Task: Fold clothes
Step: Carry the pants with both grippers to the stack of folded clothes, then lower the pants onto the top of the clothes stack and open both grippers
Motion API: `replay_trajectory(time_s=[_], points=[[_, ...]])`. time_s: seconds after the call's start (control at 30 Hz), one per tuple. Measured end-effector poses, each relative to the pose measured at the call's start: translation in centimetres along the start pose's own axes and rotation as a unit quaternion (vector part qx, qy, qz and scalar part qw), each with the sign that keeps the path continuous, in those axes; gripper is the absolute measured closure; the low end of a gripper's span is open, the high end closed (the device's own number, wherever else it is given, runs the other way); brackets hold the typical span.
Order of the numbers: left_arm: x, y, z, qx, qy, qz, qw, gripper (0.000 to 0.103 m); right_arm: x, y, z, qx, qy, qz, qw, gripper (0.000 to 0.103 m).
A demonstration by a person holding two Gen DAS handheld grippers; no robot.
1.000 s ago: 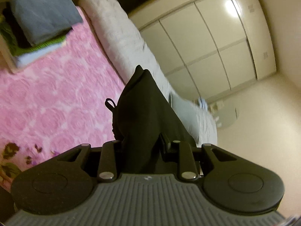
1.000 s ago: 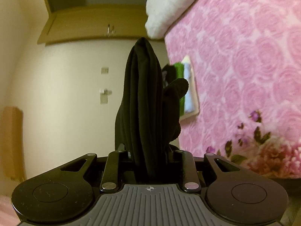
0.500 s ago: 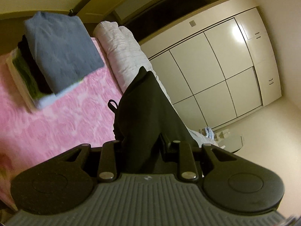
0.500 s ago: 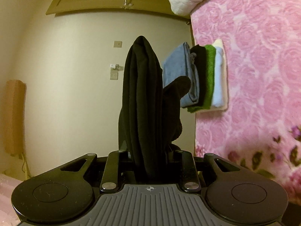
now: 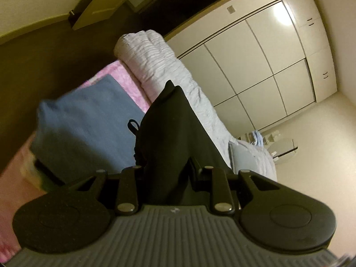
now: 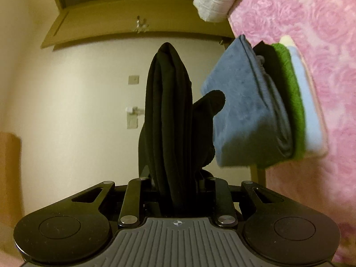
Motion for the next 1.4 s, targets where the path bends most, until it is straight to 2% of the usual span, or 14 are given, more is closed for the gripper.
replay_trajectory(time_s=[0.2,0.37,0.6,0.77,0.8,0.87,0.97,1.03,1.1,1.2,1.27,1.33,1.4], points=[[-4.7,6.0,3.7,0.008,0.023,-0.028,0.9993,0.080,-2.6,-1.9,6.2,0.038,-0.016,0.001,0.999,0.078],[-7.3,8.2,6.7,0.015,0.037,-0.035,0.9986,0.080,-5.1,-3.1,9.1,0.066,-0.032,0.002,0.997,0.078],[-8.1,10.2,10.2,0.010,0.051,-0.035,0.9980,0.078,-8.3,-4.6,10.8,0.094,-0.048,-0.003,0.994,0.078],[-8.5,11.6,10.6,0.006,0.042,-0.044,0.9981,0.077,-9.2,-6.8,11.6,0.124,-0.063,-0.011,0.990,0.060],[-8.7,11.4,10.2,-0.005,0.036,-0.035,0.9987,0.075,-9.2,-6.8,11.6,0.129,-0.062,-0.020,0.989,0.055],[-9.2,11.0,9.2,-0.025,0.024,-0.015,0.9993,0.075,-9.2,-6.2,11.5,0.155,-0.061,-0.050,0.985,0.054],[-10.0,10.4,7.7,-0.056,0.005,0.013,0.9983,0.076,-9.4,-4.3,10.0,0.214,-0.084,-0.125,0.965,0.053],[-10.7,9.3,6.7,-0.079,-0.008,0.043,0.9960,0.076,-9.6,-2.6,8.6,0.251,-0.118,-0.178,0.944,0.053],[-11.3,7.4,6.4,-0.093,-0.014,0.086,0.9918,0.076,-10.1,-0.6,7.5,0.281,-0.159,-0.235,0.917,0.053],[-11.7,4.1,7.6,-0.095,-0.009,0.154,0.9834,0.076,-10.6,2.4,7.4,0.319,-0.204,-0.322,0.867,0.054],[-11.4,2.3,9.4,-0.090,0.002,0.191,0.9774,0.076,-10.0,3.0,9.1,0.336,-0.195,-0.362,0.847,0.056],[-10.7,1.7,12.0,-0.102,0.021,0.221,0.9697,0.076,-9.3,3.0,11.2,0.351,-0.181,-0.396,0.829,0.057],[-9.9,1.9,14.5,-0.129,0.041,0.258,0.9567,0.078,-9.1,1.4,13.7,0.369,-0.161,-0.421,0.813,0.058]])
Point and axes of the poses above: each gripper's, at about its wrist camera, not at the fingertips, and z roughly the way its jaws point, y to its left, x to its underside, the point moved 9 cm from there along z, roughly the way its jaws point, and after that the axes turned 2 degrees about x, right-handed, at the moved point
